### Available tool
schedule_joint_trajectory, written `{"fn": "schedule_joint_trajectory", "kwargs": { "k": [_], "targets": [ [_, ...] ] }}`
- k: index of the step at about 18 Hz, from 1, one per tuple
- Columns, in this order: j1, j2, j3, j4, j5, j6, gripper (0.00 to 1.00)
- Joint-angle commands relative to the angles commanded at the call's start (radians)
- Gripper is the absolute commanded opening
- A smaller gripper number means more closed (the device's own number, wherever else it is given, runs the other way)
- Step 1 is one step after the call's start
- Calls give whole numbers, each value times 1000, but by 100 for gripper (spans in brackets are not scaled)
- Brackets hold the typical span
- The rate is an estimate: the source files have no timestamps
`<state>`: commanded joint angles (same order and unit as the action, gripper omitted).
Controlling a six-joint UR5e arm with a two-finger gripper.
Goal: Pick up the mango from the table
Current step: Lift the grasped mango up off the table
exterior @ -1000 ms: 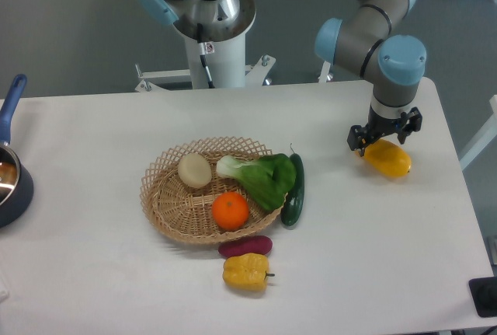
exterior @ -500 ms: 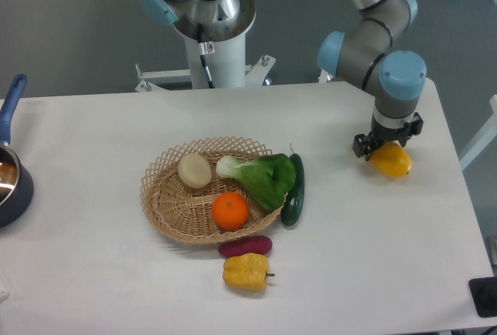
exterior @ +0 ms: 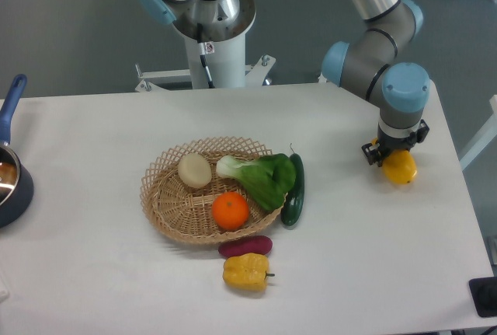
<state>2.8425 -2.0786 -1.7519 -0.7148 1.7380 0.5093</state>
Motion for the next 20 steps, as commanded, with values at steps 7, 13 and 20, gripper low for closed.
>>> {"fn": "schedule_joint_trajectory", "kwargs": {
  "k": [7,13,20],
  "targets": [
    [-64,64,69,0,-83,-29,14],
    [-103,115,75,-2,-146,-22,15],
    [-107,104,80,-3,-184,154,14]
  ]
}}
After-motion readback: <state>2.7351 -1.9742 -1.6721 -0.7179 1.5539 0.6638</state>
